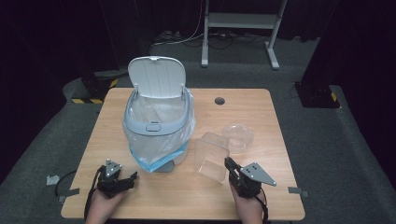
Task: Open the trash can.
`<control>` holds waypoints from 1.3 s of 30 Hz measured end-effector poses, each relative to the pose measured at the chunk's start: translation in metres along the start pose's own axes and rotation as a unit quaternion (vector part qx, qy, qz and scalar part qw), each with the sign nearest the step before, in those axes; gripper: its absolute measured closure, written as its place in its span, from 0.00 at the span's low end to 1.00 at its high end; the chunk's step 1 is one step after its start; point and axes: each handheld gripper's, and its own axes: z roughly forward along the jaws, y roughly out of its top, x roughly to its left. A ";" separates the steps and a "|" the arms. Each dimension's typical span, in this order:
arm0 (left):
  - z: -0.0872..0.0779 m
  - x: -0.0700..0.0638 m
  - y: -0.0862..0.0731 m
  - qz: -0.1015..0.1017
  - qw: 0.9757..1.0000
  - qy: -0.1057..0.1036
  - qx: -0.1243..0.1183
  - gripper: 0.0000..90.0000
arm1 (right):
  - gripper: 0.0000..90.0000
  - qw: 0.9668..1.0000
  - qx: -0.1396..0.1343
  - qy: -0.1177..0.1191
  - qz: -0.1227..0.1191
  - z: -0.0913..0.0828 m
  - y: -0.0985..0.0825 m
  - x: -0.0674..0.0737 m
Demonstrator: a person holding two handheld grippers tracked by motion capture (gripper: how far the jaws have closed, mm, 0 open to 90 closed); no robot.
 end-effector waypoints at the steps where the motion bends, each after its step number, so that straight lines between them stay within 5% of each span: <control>1: 0.000 0.000 0.000 -0.009 1.000 -0.004 0.001 0.23 | 0.94 1.000 -0.001 0.000 -0.001 0.000 0.000 0.001; 13: 0.001 0.002 0.000 -0.018 1.000 -0.012 0.005 0.22 | 0.95 1.000 -0.014 -0.003 -0.018 -0.005 0.004 0.005; 39: 0.003 0.002 0.001 -0.008 1.000 -0.027 0.011 0.15 | 0.95 0.998 -0.055 -0.009 -0.009 -0.010 0.027 0.004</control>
